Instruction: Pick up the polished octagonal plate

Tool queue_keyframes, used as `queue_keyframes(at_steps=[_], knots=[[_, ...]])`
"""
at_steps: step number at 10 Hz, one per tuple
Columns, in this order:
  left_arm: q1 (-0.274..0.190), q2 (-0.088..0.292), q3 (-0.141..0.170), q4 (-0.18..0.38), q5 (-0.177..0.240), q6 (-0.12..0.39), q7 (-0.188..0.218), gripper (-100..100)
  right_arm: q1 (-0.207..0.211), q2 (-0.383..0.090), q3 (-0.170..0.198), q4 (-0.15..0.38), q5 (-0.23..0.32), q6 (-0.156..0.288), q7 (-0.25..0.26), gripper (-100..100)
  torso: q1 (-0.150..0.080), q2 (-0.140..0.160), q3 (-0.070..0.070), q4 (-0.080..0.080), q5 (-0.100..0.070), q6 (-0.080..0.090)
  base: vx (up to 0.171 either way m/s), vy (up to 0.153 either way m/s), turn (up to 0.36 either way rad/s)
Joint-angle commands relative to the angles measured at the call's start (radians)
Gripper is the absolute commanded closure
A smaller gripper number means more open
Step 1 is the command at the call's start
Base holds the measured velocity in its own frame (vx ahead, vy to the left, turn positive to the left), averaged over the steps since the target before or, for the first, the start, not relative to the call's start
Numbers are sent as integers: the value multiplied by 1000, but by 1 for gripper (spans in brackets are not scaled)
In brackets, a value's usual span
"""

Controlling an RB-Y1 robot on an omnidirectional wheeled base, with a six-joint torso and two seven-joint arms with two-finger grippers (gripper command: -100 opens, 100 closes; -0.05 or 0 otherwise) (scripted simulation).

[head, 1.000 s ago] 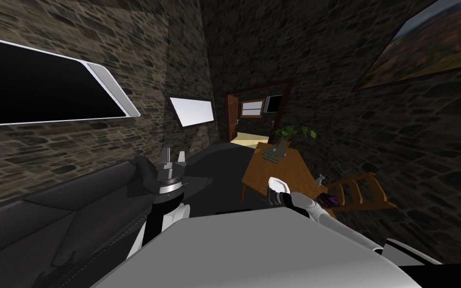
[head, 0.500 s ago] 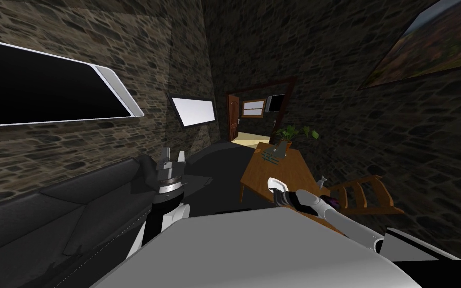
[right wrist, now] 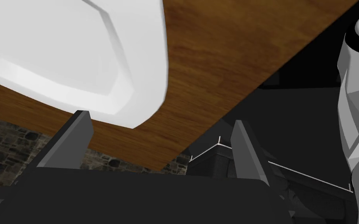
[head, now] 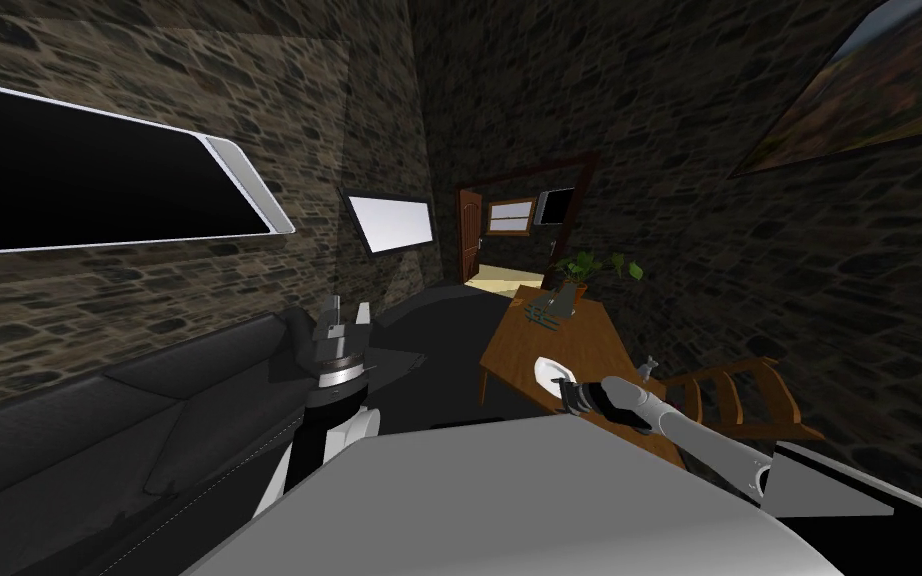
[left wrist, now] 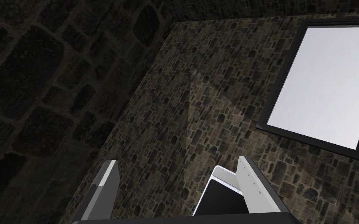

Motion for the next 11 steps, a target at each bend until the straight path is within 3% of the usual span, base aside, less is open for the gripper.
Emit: queue_keyframes(at_steps=[1,3,4,5,6,7,8,10,11], knots=[[0,0,0,0,0,0,0,0,-16,-32,14,35,25,-11,4,-100,0,0,0,0,0,0,-8,-21,63],[0,0,0,0,0,0,0,0,-25,-51,23,52,40,-15,4,-100,0,0,0,0,0,0,-10,-25,38],[0,0,0,0,0,0,0,0,-16,-45,18,35,31,-11,2,-100,0,0,0,0,0,0,-5,-15,8],[0,0,0,0,0,0,0,0,-16,-47,19,36,32,-12,2,0,1,0,0,0,0,0,0,0,0],[0,0,0,0,0,0,0,0,9,-61,44,6,-7,23,18,-100,2,0,0,0,0,0,29,-8,30],[0,0,0,0,0,0,0,0,34,-74,69,-24,-38,54,34,-100,2,-2,-1,0,0,0,69,-28,59],[0,0,0,0,0,0,0,0,34,-74,69,-24,-45,59,34,-100,1,-4,-2,-1,0,0,60,-19,34],[0,0,0,0,0,0,0,0,84,-101,118,-84,-113,124,66,-100,1,-5,-3,-1,0,0,74,-24,50],[0,0,0,0,0,0,0,0,84,-101,118,-84,-123,129,66,-100,0,-5,-3,-1,0,0,49,-19,18]])
